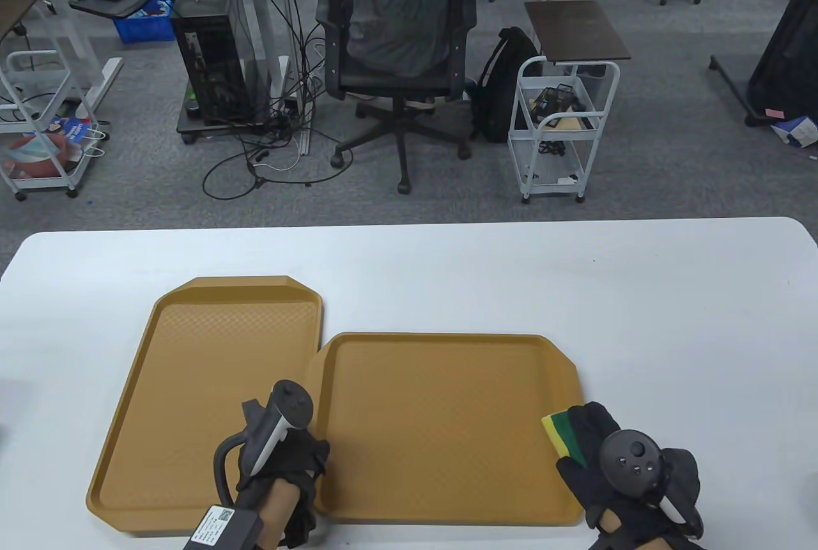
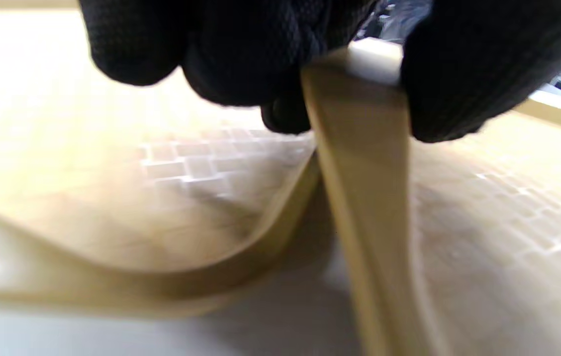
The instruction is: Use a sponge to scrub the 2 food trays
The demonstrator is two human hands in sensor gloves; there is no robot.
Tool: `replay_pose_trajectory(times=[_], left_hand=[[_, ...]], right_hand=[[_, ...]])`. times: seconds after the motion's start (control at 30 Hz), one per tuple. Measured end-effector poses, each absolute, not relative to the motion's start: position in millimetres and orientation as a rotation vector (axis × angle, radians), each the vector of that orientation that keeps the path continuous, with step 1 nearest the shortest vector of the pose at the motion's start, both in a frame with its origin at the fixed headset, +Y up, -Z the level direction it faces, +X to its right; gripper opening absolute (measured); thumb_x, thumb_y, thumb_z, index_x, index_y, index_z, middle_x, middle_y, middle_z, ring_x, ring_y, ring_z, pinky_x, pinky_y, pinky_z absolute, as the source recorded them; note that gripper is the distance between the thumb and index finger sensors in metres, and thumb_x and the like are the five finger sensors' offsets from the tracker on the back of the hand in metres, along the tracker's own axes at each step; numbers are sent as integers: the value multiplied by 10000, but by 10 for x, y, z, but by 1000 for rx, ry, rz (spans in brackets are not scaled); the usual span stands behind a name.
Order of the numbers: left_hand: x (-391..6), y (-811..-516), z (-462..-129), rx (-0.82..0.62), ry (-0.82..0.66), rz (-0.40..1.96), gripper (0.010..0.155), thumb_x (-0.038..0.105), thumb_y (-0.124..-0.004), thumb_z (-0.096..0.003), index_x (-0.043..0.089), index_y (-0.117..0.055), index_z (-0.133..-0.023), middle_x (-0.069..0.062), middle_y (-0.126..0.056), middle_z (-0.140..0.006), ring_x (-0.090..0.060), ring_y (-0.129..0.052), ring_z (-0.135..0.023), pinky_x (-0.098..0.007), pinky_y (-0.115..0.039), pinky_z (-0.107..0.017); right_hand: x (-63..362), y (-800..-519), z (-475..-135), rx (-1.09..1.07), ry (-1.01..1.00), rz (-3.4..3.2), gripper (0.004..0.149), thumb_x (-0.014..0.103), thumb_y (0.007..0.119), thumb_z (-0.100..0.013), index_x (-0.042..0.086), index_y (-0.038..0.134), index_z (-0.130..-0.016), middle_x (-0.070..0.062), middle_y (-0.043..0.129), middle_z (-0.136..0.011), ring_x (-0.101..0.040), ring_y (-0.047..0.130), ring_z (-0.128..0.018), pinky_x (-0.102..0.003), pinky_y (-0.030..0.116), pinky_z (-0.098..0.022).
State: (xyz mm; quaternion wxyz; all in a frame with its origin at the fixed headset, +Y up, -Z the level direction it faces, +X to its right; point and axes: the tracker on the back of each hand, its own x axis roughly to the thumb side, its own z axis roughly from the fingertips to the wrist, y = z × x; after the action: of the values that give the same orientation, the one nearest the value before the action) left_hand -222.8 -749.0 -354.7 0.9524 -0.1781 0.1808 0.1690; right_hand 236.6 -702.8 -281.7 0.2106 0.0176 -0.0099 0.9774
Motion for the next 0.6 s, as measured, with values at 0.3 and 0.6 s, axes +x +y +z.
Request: replay_pose_trajectory(times=[0.3, 0.6], left_hand=[[-2485, -7433, -3617, -292, 311, 976, 543, 526, -933, -439, 305, -795, -916, 18, -994, -871, -239, -1084, -647, -437, -899, -509], [-2509, -7485, -3685, -287, 382, 1196, 528, 507, -939, -455, 277, -824, -917, -5, -1062, -766, -240, -1181, -410, -357, -985, -311]], right_hand=[[2322, -7005, -2779, 118, -45, 2692, 742, 412, 943, -420, 187, 620, -1049, -152, 558, -1112, -401, 828, -796, -564, 757, -631], [2327, -6991, -2765, 139, -74, 2693, 739, 415, 940, -420, 186, 624, -1047, -150, 561, -1112, -401, 829, -792, -561, 758, -628]])
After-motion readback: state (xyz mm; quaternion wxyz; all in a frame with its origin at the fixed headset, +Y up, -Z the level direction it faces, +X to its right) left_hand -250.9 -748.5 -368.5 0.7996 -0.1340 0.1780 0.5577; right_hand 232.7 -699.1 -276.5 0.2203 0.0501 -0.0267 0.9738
